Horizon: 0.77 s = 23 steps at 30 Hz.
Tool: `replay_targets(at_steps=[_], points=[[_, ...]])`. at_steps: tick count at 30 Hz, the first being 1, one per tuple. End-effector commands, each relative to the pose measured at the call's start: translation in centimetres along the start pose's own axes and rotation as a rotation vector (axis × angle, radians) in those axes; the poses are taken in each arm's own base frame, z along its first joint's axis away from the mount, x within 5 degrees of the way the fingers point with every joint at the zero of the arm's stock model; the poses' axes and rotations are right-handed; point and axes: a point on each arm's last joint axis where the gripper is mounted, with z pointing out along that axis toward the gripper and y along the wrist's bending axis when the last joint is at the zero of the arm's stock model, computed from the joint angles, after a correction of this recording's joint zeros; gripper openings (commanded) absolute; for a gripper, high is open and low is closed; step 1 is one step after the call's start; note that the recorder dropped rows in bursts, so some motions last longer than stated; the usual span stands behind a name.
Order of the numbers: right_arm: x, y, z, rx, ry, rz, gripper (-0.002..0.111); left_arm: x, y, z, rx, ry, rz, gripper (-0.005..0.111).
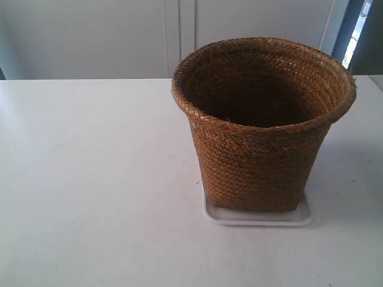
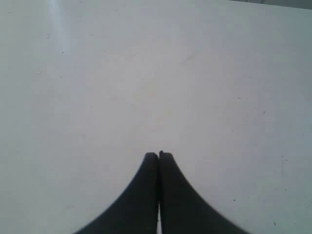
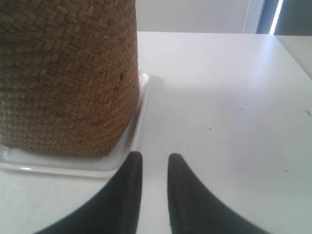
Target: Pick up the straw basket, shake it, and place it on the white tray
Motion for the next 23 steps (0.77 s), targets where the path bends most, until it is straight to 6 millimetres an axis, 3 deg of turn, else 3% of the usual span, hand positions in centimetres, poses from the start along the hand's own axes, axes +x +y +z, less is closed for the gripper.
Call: replay_targets(at_steps=[1,23], points=[[-0.04,-0.03,0.00,0.004,-0.020,-0.003,0.019,0.13,-0.06,0.04,0.011,-0.001,-0.005,0.000],[-0.05,-0.03,0.00,0.004,-0.020,-0.004,0.019,0.13,-0.06,0.04,0.011,-0.001,-0.004,0.000]])
